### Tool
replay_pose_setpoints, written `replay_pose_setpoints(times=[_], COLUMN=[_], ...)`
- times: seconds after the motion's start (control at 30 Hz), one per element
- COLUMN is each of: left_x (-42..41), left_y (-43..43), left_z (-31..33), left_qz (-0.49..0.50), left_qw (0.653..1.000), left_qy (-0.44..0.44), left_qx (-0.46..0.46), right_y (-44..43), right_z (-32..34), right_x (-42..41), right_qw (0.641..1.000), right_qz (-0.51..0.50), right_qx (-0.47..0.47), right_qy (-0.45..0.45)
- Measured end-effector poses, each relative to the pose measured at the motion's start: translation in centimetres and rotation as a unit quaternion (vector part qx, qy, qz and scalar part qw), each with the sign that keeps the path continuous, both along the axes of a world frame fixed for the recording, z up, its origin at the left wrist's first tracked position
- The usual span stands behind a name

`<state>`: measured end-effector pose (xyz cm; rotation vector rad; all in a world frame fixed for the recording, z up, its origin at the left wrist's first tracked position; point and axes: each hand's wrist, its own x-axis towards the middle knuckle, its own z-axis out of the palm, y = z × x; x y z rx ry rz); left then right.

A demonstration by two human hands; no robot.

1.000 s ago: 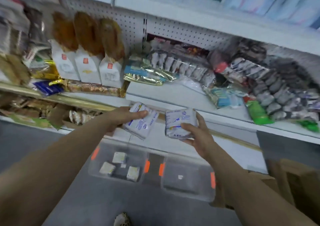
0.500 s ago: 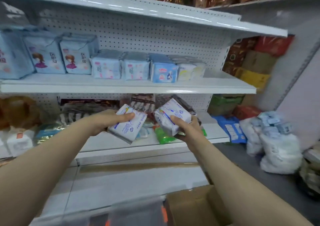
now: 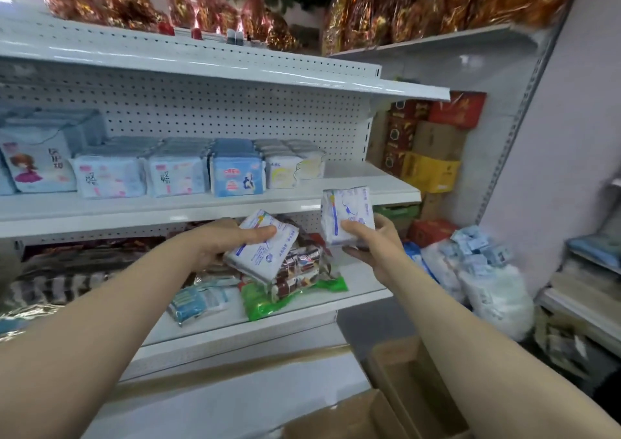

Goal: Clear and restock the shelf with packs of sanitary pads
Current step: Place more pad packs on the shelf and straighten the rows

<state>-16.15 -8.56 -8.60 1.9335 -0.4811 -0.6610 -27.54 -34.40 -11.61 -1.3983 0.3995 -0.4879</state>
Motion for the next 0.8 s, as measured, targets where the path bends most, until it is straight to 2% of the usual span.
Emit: replay_pose_setpoints(times=[0.2,0.33,0.53,0.8], left_x=[4.3,7.6,11.2,13.4], left_y=[-6.1,-10.8,-18.2,-24.7], left_z=[1.6,2.8,4.6,4.9], left_qz=[0.019,0.021,0.045,0.043], left_qw=[0.996,0.987,0.985,0.99], left_qy=[0.005,0.052,0.05,-0.002], left_qx=[-0.085,-0.149,-0.158,-0.137], right_y=[-5.9,-10.4,-17.4,-24.7], right_z=[2.6,4.8,6.6,5.7], right_x=[5.1,8.7,14.0,19.5], right_qw=[0.999,0.998,0.996,0.989], right_qz=[0.011,0.029,0.048,0.095], right_qx=[-0.027,-0.032,-0.046,0.02], right_qy=[-0.029,-0.049,-0.064,-0.108])
